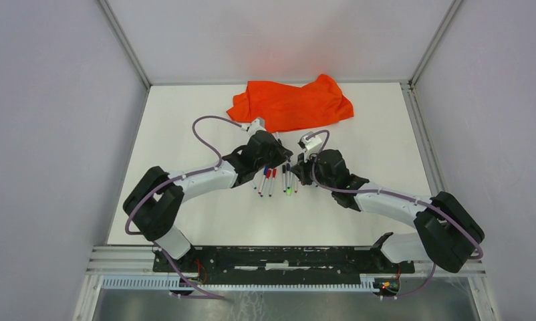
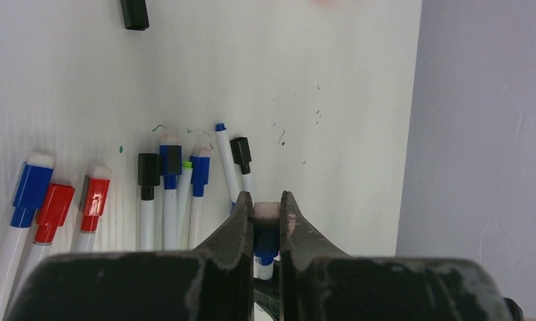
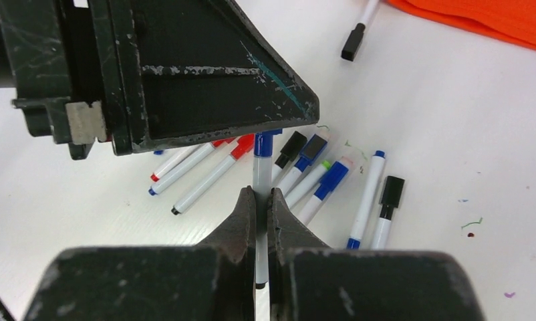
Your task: Open the pen caps
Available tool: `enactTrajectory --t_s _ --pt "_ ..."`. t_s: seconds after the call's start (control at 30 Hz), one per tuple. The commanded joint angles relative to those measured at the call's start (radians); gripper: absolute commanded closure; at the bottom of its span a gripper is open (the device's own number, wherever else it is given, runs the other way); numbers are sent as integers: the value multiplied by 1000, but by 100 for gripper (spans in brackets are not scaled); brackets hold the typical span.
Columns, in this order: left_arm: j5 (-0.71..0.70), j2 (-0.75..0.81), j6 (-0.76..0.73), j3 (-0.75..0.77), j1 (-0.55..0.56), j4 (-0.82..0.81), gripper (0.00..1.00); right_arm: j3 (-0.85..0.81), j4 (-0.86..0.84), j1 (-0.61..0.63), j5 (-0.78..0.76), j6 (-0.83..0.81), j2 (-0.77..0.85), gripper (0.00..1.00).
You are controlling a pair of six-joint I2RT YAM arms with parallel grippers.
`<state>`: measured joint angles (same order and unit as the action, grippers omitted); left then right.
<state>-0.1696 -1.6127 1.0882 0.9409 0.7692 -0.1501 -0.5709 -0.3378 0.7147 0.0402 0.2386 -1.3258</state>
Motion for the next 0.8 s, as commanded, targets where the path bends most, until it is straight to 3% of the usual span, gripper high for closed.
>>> enactTrajectory --t_s 0.0,0.27,0.43,0.77 --pt "-156 4 17 124 -33 41 98 13 227 37 -119 -59 -3 100" --pt "-73 -62 -174 294 -47 220 98 28 258 51 -217 -96 9 100" --pt "-111 -66 -304 348 -74 366 98 34 247 45 -224 -80 65 100" --pt "-227 -142 -442 364 -173 547 98 -34 256 -161 -163 -80 47 100"
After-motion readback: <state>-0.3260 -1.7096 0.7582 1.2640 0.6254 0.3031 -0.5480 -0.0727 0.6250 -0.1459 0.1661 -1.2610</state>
